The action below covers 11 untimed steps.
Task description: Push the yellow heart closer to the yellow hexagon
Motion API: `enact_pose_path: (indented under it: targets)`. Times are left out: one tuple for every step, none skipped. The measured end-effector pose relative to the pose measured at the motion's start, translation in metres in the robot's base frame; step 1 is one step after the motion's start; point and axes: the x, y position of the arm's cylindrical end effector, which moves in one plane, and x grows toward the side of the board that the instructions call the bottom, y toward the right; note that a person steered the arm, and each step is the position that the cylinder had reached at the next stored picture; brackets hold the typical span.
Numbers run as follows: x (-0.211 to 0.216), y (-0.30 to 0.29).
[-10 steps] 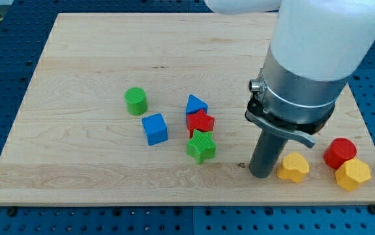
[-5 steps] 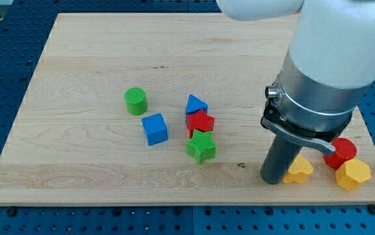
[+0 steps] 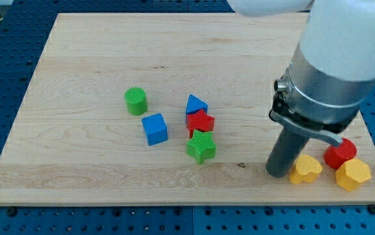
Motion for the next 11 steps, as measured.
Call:
enact_pose_path:
  targets:
    - [-0.016,-0.006]
    - [-0.023,-0.006]
    - [-0.021,-0.006]
    - [-0.018,-0.003]
    - [-0.006,0.004]
    - [0.0,0.013]
    - [0.002,0.021]
    - [0.002,0.027]
    - [0.002,0.03]
    - [0.002,0.034]
    - [0.002,0.038]
